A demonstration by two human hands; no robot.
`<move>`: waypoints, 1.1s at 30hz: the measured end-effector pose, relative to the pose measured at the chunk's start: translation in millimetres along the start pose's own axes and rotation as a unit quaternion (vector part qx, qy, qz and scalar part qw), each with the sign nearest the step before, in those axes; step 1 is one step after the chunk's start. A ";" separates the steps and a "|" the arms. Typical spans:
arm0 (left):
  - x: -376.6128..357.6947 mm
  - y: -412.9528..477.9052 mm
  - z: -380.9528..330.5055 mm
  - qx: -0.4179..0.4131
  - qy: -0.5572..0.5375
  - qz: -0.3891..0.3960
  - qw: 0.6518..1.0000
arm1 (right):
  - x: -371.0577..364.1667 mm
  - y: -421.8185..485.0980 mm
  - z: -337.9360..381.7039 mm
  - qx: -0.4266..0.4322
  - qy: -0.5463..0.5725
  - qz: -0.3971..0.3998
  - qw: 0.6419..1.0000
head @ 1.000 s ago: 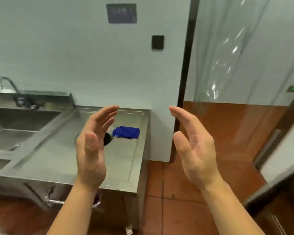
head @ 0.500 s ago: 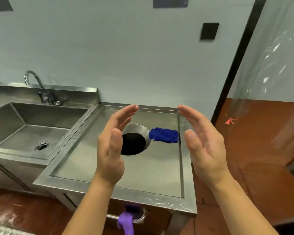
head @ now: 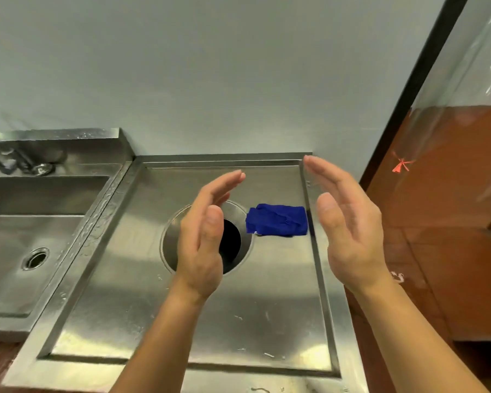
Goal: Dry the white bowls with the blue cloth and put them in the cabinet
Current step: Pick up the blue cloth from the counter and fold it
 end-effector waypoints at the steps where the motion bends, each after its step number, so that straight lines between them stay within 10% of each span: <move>1: -7.2 9.1 16.9 0.010 -0.002 0.007 1.000 | 2.7 5.1 -18.1 -0.014 -0.012 -0.009 1.000; 16: -104.5 39.8 372.6 0.370 0.193 0.146 0.897 | 10.9 2.3 -354.7 -0.365 -0.198 -0.133 0.900; 27: -138.2 49.2 423.1 0.373 0.259 0.170 0.874 | -10.0 -0.7 -409.0 -0.431 -0.334 -0.098 0.833; 33: -143.3 55.0 395.0 0.367 0.158 0.191 0.897 | 0.4 -9.1 -408.4 -0.517 -0.086 -0.152 0.838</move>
Point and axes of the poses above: each hand's wrist, its own y-axis towards the middle knuckle, its own x-axis out of the back of the hand, z = x × y, the point moved 7 cm from there along y, towards the middle knuckle, and after that the axes turned 9 degrees about y, right-handed, at the moved point
